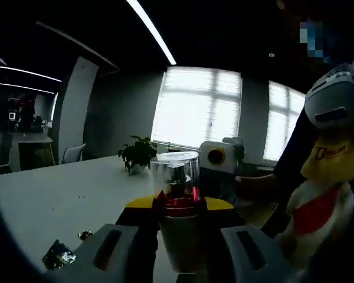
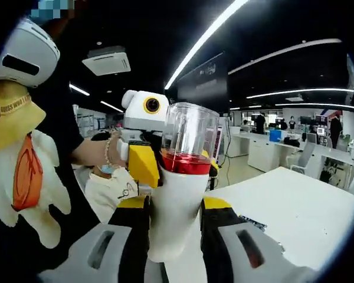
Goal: Arrange the skincare products in the storage area until every visible bottle or jar stands upright without overlapping.
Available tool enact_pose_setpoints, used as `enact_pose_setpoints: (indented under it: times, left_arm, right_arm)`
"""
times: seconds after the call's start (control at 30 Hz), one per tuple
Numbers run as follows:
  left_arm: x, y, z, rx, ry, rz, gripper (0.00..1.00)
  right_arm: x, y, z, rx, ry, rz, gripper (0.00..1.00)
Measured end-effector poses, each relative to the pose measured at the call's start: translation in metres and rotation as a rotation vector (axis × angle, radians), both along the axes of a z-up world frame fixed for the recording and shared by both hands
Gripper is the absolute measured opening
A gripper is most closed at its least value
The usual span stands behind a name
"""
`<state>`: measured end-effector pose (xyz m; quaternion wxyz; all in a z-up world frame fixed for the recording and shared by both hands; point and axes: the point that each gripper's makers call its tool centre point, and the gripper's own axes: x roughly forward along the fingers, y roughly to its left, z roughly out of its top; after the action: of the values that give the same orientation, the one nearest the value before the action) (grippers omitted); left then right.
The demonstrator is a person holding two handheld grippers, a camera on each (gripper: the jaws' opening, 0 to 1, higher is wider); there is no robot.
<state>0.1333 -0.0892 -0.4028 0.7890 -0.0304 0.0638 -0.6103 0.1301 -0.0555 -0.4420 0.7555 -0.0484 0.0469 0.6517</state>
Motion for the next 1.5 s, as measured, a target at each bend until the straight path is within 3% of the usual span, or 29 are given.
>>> enact_pose_setpoints:
  times: [0.23, 0.4, 0.53, 0.8, 1.5]
  left_arm:
    - [-0.004, -0.007, -0.007, 0.048, -0.034, -0.063, 0.22]
    - [0.001, -0.012, -0.021, 0.085, -0.014, -0.069, 0.22]
    - [0.004, -0.014, -0.050, 0.181, 0.026, -0.065, 0.22]
    - [0.002, -0.026, -0.093, 0.279, 0.061, -0.076, 0.22]
    - [0.024, -0.038, -0.198, 0.411, 0.143, -0.098, 0.23]
  right_arm:
    - [-0.002, -0.004, -0.006, -0.017, 0.008, 0.020, 0.29]
    - [0.002, -0.007, -0.020, -0.042, 0.005, -0.001, 0.29]
    - [0.005, -0.010, -0.046, -0.096, -0.003, -0.023, 0.29]
    - [0.011, -0.016, -0.095, -0.137, 0.006, -0.061, 0.29]
    - [0.034, -0.030, -0.203, -0.296, 0.045, -0.143, 0.30]
